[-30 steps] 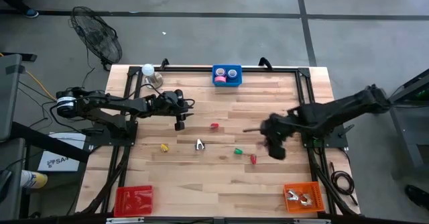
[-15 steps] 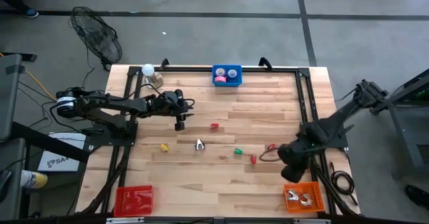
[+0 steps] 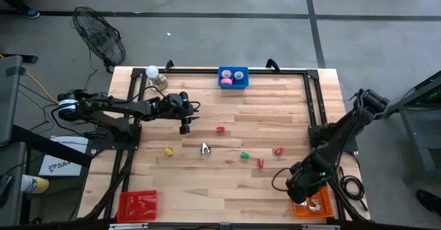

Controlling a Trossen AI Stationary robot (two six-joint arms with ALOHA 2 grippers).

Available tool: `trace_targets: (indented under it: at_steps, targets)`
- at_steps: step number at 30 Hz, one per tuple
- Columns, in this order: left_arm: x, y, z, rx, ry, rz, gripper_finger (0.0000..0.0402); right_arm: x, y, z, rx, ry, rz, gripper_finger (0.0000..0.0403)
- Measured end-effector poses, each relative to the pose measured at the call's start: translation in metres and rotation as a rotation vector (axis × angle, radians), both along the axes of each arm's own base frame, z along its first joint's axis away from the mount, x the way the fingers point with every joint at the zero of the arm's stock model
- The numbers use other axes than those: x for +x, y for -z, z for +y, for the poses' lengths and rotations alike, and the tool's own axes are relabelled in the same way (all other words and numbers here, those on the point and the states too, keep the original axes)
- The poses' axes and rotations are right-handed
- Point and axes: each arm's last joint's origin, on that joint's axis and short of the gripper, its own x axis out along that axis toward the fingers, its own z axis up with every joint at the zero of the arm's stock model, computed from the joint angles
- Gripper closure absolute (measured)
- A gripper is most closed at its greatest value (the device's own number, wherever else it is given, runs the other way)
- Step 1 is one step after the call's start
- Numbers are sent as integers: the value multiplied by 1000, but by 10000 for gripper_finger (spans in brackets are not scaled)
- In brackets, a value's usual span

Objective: Pick and place Stapler, Stapler remover, tape
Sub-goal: Put the pink staple remover into the orange bin, then put the black staple remover into the orange bin

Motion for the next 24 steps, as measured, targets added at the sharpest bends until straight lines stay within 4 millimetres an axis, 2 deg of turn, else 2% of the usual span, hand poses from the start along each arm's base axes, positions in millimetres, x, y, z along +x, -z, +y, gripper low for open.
trace_targets:
  at_steps: [9, 24]
  targets:
    - [-1, 1, 0, -6, 0, 10, 270, 7, 30, 17, -35, -11, 94, 321]
    - [-1, 1, -1, -34, 0, 9, 270, -1, 33, 17, -92, -16, 147, 238]
